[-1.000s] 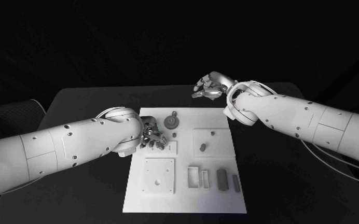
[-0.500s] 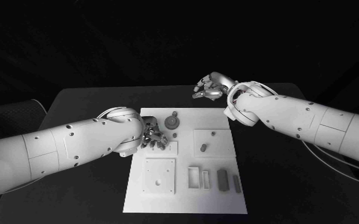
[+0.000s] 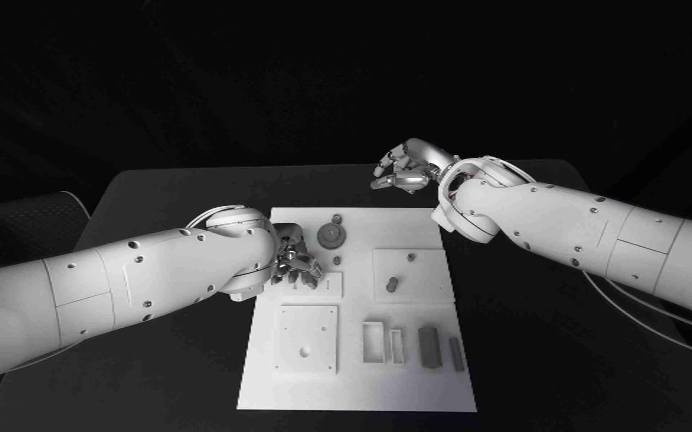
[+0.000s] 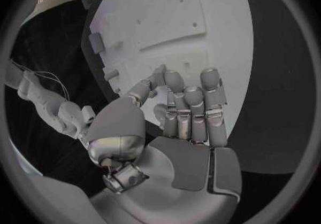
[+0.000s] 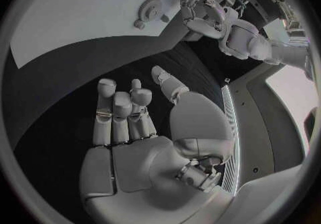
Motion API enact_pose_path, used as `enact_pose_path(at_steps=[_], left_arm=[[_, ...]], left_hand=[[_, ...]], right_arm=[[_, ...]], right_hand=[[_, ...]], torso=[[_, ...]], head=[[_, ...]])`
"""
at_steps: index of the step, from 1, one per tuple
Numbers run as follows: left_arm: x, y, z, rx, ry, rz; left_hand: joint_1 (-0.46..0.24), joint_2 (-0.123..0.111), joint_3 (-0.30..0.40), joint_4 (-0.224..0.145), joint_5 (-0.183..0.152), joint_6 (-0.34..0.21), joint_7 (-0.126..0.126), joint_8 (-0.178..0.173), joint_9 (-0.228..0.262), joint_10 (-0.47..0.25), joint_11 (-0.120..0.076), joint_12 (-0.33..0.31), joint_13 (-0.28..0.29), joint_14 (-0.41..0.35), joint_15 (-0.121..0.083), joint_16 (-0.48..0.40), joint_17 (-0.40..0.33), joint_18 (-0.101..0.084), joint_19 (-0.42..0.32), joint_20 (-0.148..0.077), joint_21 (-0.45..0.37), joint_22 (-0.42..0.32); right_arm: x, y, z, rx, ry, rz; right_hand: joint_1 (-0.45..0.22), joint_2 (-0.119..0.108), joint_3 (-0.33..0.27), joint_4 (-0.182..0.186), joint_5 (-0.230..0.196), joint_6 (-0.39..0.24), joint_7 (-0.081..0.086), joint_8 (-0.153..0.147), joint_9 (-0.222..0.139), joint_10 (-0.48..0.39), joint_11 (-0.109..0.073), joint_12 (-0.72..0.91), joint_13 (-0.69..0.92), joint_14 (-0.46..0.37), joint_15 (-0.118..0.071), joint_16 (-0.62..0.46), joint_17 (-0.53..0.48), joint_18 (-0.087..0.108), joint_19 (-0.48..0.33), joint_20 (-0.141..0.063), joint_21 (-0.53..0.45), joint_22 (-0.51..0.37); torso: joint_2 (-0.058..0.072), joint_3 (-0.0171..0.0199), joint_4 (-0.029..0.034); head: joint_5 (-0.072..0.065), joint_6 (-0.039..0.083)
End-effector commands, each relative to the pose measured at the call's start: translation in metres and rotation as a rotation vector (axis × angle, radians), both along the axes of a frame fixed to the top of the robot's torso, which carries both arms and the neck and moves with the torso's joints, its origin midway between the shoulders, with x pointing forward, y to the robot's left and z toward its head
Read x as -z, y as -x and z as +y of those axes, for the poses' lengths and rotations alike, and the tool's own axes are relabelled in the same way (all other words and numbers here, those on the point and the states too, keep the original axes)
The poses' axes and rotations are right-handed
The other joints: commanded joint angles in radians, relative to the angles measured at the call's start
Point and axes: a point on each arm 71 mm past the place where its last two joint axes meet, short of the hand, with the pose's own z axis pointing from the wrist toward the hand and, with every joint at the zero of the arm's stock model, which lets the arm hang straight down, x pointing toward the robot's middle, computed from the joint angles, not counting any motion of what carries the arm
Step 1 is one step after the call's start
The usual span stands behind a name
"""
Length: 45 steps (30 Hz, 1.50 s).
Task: Assemble the parts on the task board
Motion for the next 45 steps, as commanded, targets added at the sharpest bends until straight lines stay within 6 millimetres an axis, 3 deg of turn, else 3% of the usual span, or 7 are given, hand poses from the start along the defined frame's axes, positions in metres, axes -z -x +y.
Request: enact_pose_path(at_steps=[1, 13, 20, 22, 25, 45], left_arm=[[-0.0006, 0.0002, -0.0017, 0.016, -0.004, -0.005], [-0.0007, 0.0005, -0.0028, 0.018, -0.002, -0.006], [-0.0008, 0.0005, -0.0029, 0.017, 0.003, -0.006], [-0.0008, 0.0005, -0.0028, 0.017, 0.003, -0.006], [-0.0007, 0.0005, -0.0028, 0.019, 0.004, -0.004], [-0.0007, 0.0007, -0.0030, 0.020, 0.005, -0.004]], left_hand=[[-0.008, 0.000, 0.000, 0.005, -0.003, 0.007, 0.000, 0.005, 0.000, 0.002, -0.005, 0.005, 0.001, -0.001, -0.005, 0.004, -0.001, 0.002, 0.005, -0.008, 0.005, 0.023], [-0.015, -0.006, -0.002, 0.011, -0.004, 0.006, 0.000, 0.005, 0.001, 0.001, -0.005, 0.007, 0.001, -0.002, -0.005, 0.005, -0.001, 0.002, 0.004, -0.008, 0.006, 0.022], [-0.040, -0.029, -0.004, 0.039, -0.013, 0.003, 0.000, 0.004, 0.003, -0.002, -0.005, 0.008, -0.001, -0.005, -0.006, 0.006, -0.005, 0.003, 0.001, -0.009, 0.006, 0.021], [-0.046, -0.039, -0.002, 0.051, -0.087, 0.002, 0.000, 0.003, 0.006, -0.004, -0.005, 0.009, -0.002, -0.006, -0.007, 0.007, -0.007, 0.005, -0.001, -0.010, 0.006, 0.021], [-0.056, -0.050, 0.000, 0.067, -0.116, 0.000, 0.000, 0.002, 0.007, -0.005, -0.005, 0.010, -0.004, -0.007, -0.007, 0.008, -0.009, 0.005, -0.003, -0.010, 0.006, 0.021], [-0.062, -0.056, 0.001, 0.076, -0.119, 0.000, 0.000, 0.002, 0.008, -0.006, -0.005, 0.011, -0.005, -0.008, -0.007, 0.009, -0.011, 0.005, -0.004, -0.010, 0.006, 0.021]], right_arm=[[0.0000, 0.0008, 0.0018, -0.017, 0.008, 0.000], [-0.0001, 0.0010, 0.0024, -0.019, 0.007, -0.001], [-0.0001, 0.0010, 0.0021, -0.018, 0.007, -0.001], [-0.0001, 0.0010, 0.0020, -0.018, 0.007, -0.001], [-0.0001, 0.0010, 0.0019, -0.018, 0.007, -0.001], [0.0002, 0.0010, 0.0021, -0.018, 0.008, 0.003]], right_hand=[[0.000, 0.007, -0.006, -0.002, 0.005, 0.004, 0.003, -0.006, 0.002, -0.006, 0.000, -0.004, -0.001, 0.001, -0.008, -0.004, -0.001, 0.014, -0.005, 0.001, -0.004, 0.001], [0.000, 0.006, -0.006, -0.002, 0.005, 0.004, 0.003, -0.007, 0.002, -0.006, 0.000, -0.004, -0.001, 0.001, -0.008, -0.004, -0.001, 0.014, -0.005, 0.002, -0.004, 0.001], [-0.002, 0.005, -0.007, -0.001, 0.004, 0.003, 0.003, -0.007, 0.002, -0.006, 0.001, -0.004, -0.001, 0.001, -0.008, -0.004, -0.001, 0.014, -0.005, 0.002, -0.004, 0.001], [-0.003, 0.005, -0.007, -0.001, 0.004, 0.003, 0.003, -0.007, 0.002, -0.006, 0.001, -0.004, -0.001, 0.001, -0.008, -0.004, -0.001, 0.014, -0.005, 0.002, -0.004, 0.001], [-0.004, 0.004, -0.007, -0.001, 0.004, 0.002, 0.003, -0.008, 0.002, -0.006, 0.001, -0.004, -0.001, 0.001, -0.008, -0.004, -0.001, 0.014, -0.005, 0.002, -0.004, 0.001], [-0.006, 0.004, -0.008, 0.000, 0.003, 0.000, 0.003, -0.009, 0.002, -0.006, 0.001, -0.004, -0.001, 0.001, -0.008, -0.004, -0.001, 0.014, -0.004, 0.002, -0.004, 0.001]], torso=[[0.000, -0.0011, 0.0004], [0.000, -0.0009, 0.0002], [0.000, -0.0003, -0.0001], [0.000, -0.0001, 0.0000], [0.000, 0.0000, -0.0001], [0.000, -0.0010, 0.0002]], head=[[0.000, 0.000], [0.000, -0.001], [0.000, -0.002], [0.000, -0.001], [-0.001, -0.001], [-0.001, -0.003]])
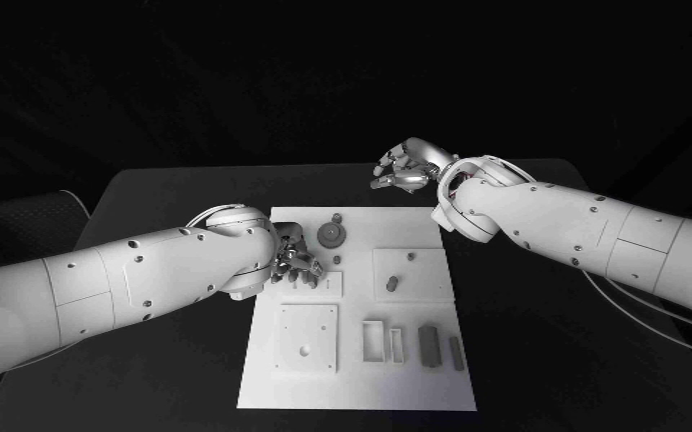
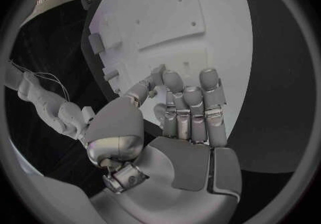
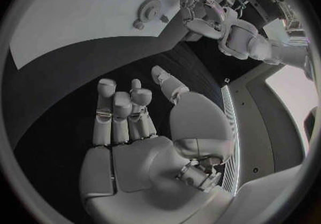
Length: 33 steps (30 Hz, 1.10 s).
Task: Assemble the parts on the task board
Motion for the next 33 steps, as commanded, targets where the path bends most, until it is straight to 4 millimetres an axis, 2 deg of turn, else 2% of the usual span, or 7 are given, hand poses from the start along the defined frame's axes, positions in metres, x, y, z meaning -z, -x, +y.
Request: enact_pose_path(at_steps=[1, 6, 16, 33], left_arm=[[-0.0004, 0.0007, -0.0027, 0.016, 0.007, 0.002], [-0.0003, 0.0008, -0.0026, 0.017, 0.010, 0.004], [0.0000, 0.0013, -0.0029, 0.023, 0.007, 0.010], [0.0003, 0.0014, -0.0020, 0.021, 0.002, 0.014]], left_hand=[[-0.008, -0.002, 0.001, 0.007, -0.003, 0.000, 0.000, 0.002, 0.001, -0.002, -0.001, 0.005, -0.002, -0.003, -0.002, 0.004, -0.002, 0.005, -0.004, -0.011, 0.006, 0.020], [-0.020, -0.014, -0.001, 0.018, -0.007, 0.000, 0.000, 0.002, 0.002, -0.003, -0.001, 0.006, -0.003, -0.003, -0.002, 0.005, -0.003, 0.005, -0.005, -0.010, 0.005, 0.020], [-0.028, -0.012, 0.000, 0.028, -0.003, 0.000, 0.000, 0.002, 0.003, -0.003, -0.001, 0.007, -0.003, -0.004, -0.002, 0.006, -0.004, 0.005, -0.005, -0.010, 0.005, 0.020], [-0.019, -0.004, 0.001, 0.020, -0.002, 0.003, -0.002, 0.005, 0.006, -0.001, -0.003, 0.013, -0.001, -0.002, -0.004, 0.012, -0.003, 0.007, -0.002, -0.012, 0.010, 0.022]], right_arm=[[0.0002, 0.0006, 0.0015, -0.016, 0.008, 0.001], [0.0001, 0.0007, 0.0019, -0.016, 0.008, 0.001], [0.0004, 0.0008, 0.0023, -0.020, 0.009, 0.004], [0.0003, 0.0011, 0.0017, -0.019, 0.009, 0.004]], right_hand=[[-0.006, 0.004, -0.008, 0.000, 0.003, 0.002, 0.005, -0.006, 0.002, -0.004, -0.001, -0.004, -0.001, -0.001, -0.007, -0.004, -0.001, 0.014, -0.004, 0.001, -0.004, 0.001], [-0.006, 0.004, -0.008, 0.001, 0.003, 0.002, 0.005, -0.006, 0.002, -0.004, -0.001, -0.004, -0.001, -0.001, -0.007, -0.004, -0.001, 0.014, -0.004, 0.001, -0.004, 0.001], [-0.008, 0.003, -0.008, 0.001, 0.003, 0.000, 0.005, -0.007, 0.002, -0.005, -0.001, -0.004, -0.001, -0.001, -0.007, -0.004, -0.001, 0.014, -0.004, 0.001, -0.004, 0.001], [-0.011, 0.002, -0.009, 0.003, 0.003, -0.001, 0.006, -0.008, 0.002, -0.005, -0.001, -0.004, -0.002, -0.001, -0.006, -0.004, -0.002, 0.014, -0.003, 0.001, -0.005, 0.001]], torso=[[0.000, -0.0005, 0.0001], [0.000, -0.0008, 0.0004], [0.000, 0.0002, -0.0004], [0.000, 0.0004, -0.0001]], head=[[0.000, -0.001], [0.000, 0.000], [0.000, 0.000], [0.000, 0.000]])
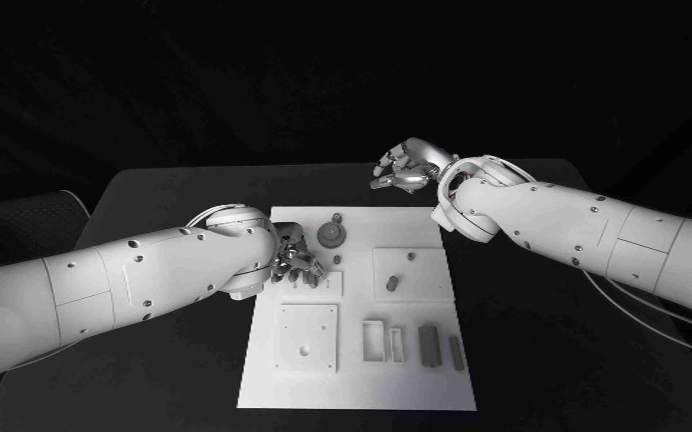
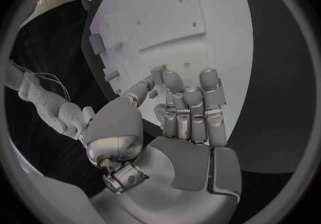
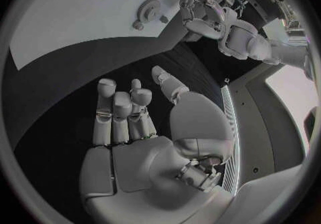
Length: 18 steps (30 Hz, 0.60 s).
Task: Assemble the parts on the task board
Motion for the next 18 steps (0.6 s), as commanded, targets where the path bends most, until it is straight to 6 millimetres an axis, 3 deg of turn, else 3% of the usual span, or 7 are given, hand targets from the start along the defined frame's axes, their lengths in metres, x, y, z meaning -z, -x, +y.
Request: enact_pose_path(at_steps=[1, 18], left_arm=[[0.0001, 0.0012, -0.0018, 0.016, 0.001, 0.010], [0.0003, 0.0009, -0.0019, 0.009, 0.019, 0.018]], left_hand=[[0.000, 0.007, 0.001, 0.000, 0.002, 0.006, 0.000, 0.005, 0.002, -0.001, -0.003, 0.004, 0.001, -0.002, -0.006, 0.006, 0.000, 0.007, 0.000, -0.013, 0.006, 0.022], [-0.004, 0.009, -0.002, -0.001, 0.001, 0.006, 0.000, 0.005, 0.003, -0.002, -0.003, 0.006, 0.001, -0.003, -0.006, 0.007, 0.000, 0.006, 0.000, -0.013, 0.008, 0.022]], right_arm=[[0.0001, 0.0007, 0.0012, -0.015, 0.008, 0.001], [0.0003, 0.0004, 0.0007, -0.015, 0.009, 0.002]], right_hand=[[-0.011, 0.002, -0.006, 0.000, 0.003, -0.001, 0.006, -0.004, 0.001, -0.007, 0.001, -0.004, -0.002, 0.000, -0.007, -0.004, -0.001, 0.014, -0.003, 0.001, -0.005, 0.001], [-0.012, 0.002, -0.005, 0.001, 0.003, -0.001, 0.006, -0.004, 0.002, -0.007, 0.001, -0.004, -0.002, 0.000, -0.007, -0.004, -0.002, 0.014, -0.003, 0.001, -0.005, 0.000]], torso=[[0.000, -0.0002, 0.0001], [0.000, -0.0004, 0.0001]], head=[[0.000, -0.001], [0.000, -0.003]])
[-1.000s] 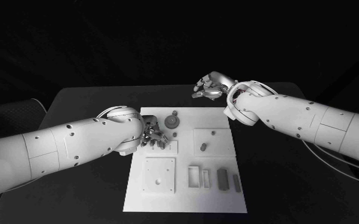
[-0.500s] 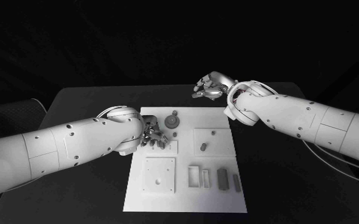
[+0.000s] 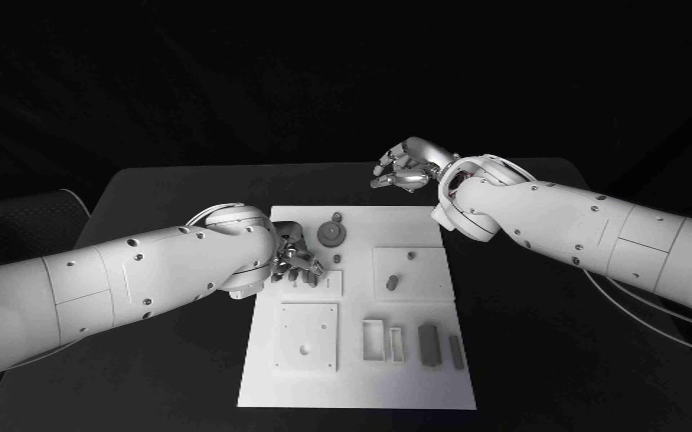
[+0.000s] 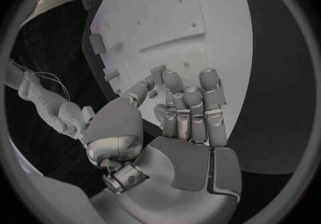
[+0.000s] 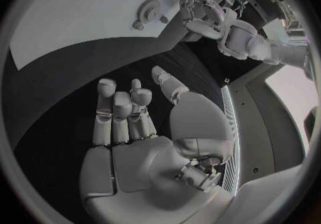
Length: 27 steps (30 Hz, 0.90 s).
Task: Assemble the parts on the task board
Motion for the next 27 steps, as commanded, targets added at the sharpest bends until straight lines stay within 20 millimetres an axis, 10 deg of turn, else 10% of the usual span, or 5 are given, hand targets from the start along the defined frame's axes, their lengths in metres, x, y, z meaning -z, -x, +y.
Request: enact_pose_path(at_steps=[1, 27], left_arm=[[-0.0001, 0.0013, -0.0030, 0.012, 0.015, 0.011], [-0.0001, 0.0007, -0.0020, 0.008, 0.013, 0.009]], left_hand=[[-0.004, 0.009, -0.002, -0.001, 0.001, 0.008, 0.002, 0.005, 0.001, -0.002, -0.003, 0.006, 0.001, 0.001, -0.005, 0.003, 0.000, 0.006, 0.000, -0.013, 0.004, 0.022], [0.004, 0.008, -0.004, -0.011, 0.001, 0.007, 0.002, 0.005, 0.003, -0.003, -0.004, 0.008, 0.001, -0.001, -0.006, 0.005, -0.002, 0.007, -0.001, -0.013, 0.006, 0.022]], right_arm=[[0.0002, 0.0004, 0.0010, -0.015, 0.008, 0.001], [0.0005, 0.0000, 0.0008, -0.014, 0.009, 0.002]], right_hand=[[-0.008, -0.002, -0.005, 0.001, 0.003, -0.001, 0.006, -0.004, 0.002, -0.007, 0.001, -0.004, -0.002, 0.000, -0.007, -0.004, -0.001, 0.014, -0.003, 0.001, -0.005, 0.000], [-0.008, -0.002, -0.004, 0.001, 0.004, -0.001, 0.006, -0.004, 0.003, -0.007, 0.001, -0.003, -0.002, 0.000, -0.007, -0.004, -0.001, 0.014, -0.002, 0.000, -0.005, 0.000]], torso=[[0.000, 0.0003, -0.0002], [0.000, 0.0000, -0.0006]], head=[[-0.001, -0.001], [-0.001, -0.001]])
